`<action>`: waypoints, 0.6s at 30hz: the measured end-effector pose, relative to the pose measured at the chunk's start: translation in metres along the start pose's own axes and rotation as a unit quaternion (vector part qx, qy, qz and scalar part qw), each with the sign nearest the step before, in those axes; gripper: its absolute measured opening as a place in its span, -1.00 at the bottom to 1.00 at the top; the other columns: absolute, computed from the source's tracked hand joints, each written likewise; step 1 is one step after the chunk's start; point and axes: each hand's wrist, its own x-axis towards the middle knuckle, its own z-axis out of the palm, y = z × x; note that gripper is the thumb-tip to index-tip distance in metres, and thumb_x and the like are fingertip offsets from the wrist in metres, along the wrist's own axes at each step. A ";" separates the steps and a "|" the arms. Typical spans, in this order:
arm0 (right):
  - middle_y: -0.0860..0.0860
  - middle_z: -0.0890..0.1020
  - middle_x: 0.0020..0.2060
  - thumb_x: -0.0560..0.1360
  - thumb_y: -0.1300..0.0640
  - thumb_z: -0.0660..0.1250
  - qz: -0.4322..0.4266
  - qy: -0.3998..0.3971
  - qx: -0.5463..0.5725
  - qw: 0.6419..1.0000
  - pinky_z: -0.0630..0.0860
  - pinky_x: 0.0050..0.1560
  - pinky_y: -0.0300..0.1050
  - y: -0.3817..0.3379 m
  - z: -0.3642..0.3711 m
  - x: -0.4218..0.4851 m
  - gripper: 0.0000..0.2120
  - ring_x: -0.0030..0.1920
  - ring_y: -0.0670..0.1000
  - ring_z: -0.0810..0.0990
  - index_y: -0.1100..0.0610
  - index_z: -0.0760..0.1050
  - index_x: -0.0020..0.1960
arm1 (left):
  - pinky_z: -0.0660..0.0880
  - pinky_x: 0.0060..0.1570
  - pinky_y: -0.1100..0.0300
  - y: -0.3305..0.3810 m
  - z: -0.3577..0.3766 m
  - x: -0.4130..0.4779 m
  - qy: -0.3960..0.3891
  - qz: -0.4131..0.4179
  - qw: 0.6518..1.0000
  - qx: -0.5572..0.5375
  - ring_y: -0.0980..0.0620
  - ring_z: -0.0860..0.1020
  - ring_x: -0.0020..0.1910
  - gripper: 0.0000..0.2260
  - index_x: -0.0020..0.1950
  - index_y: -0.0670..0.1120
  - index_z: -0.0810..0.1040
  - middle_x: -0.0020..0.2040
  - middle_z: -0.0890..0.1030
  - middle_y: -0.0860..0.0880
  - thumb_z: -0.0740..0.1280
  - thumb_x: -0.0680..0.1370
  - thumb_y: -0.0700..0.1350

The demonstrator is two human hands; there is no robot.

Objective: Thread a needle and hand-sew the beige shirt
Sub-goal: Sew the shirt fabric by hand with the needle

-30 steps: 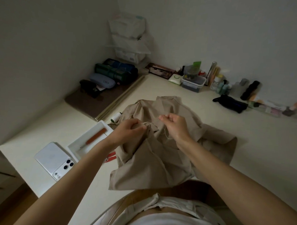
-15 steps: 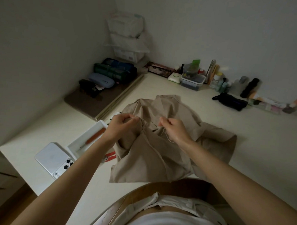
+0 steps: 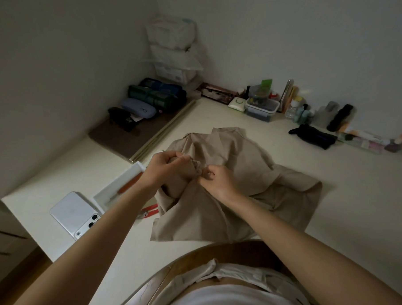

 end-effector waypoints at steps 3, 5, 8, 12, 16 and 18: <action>-0.02 0.46 -0.48 0.49 0.19 0.37 -0.011 0.008 -0.005 1.000 0.28 -0.44 -0.41 0.006 -0.013 -0.001 -0.89 -0.48 -0.21 0.42 0.17 0.52 -0.20 | 0.51 -0.19 0.39 -0.005 -0.011 -0.001 -0.014 -0.004 1.000 0.023 0.20 0.61 -0.21 -0.89 -0.14 -0.10 0.64 -0.21 0.66 0.02 0.44 0.47 -0.07; -0.02 0.43 -0.48 0.50 0.20 0.37 -0.020 0.014 -0.013 1.000 0.29 -0.43 -0.42 0.011 -0.025 0.001 -0.89 -0.51 -0.19 0.36 0.19 0.52 -0.19 | 0.50 -0.17 0.43 -0.008 -0.017 0.000 -0.018 -0.007 0.999 0.048 0.22 0.60 -0.19 -0.89 -0.12 -0.10 0.65 -0.20 0.67 0.04 0.47 0.44 -0.07; -0.10 0.33 -0.54 0.51 0.22 0.35 -0.027 0.007 -0.029 0.999 0.29 -0.41 -0.45 0.018 -0.040 0.004 -0.82 -0.56 -0.19 0.30 0.18 0.47 -0.25 | 0.48 -0.18 0.46 -0.007 -0.017 -0.002 -0.022 0.000 0.995 0.097 0.26 0.58 -0.22 -0.91 -0.13 -0.08 0.65 -0.21 0.64 0.05 0.46 0.46 -0.08; -0.10 0.23 -0.57 0.51 0.23 0.34 -0.038 0.020 -0.042 0.998 0.28 -0.35 -0.41 0.025 -0.046 0.008 -0.76 -0.55 -0.18 0.29 0.26 0.45 -0.31 | 0.42 -0.28 0.53 -0.003 -0.011 -0.003 -0.040 0.027 0.988 0.144 0.41 0.52 -0.33 -0.92 -0.21 0.00 0.60 -0.28 0.59 0.10 0.42 0.49 -0.11; -0.08 0.24 -0.54 0.52 0.21 0.35 -0.041 0.007 -0.060 0.997 0.28 -0.39 -0.43 0.028 -0.049 0.006 -0.82 -0.54 -0.17 0.31 0.23 0.48 -0.24 | 0.43 -0.28 0.50 -0.004 -0.011 -0.005 -0.069 0.050 0.984 0.160 0.37 0.53 -0.32 -0.88 -0.22 0.02 0.59 -0.32 0.59 0.14 0.43 0.49 -0.16; -0.04 0.32 -0.51 0.51 0.17 0.36 -0.028 -0.024 -0.074 0.997 0.26 -0.43 -0.42 0.029 -0.049 0.004 -0.84 -0.49 -0.16 0.29 0.23 0.51 -0.20 | 0.43 -0.27 0.49 -0.007 -0.010 -0.006 -0.072 0.080 0.979 0.172 0.35 0.54 -0.32 -0.82 -0.24 0.04 0.58 -0.37 0.60 0.18 0.42 0.49 -0.22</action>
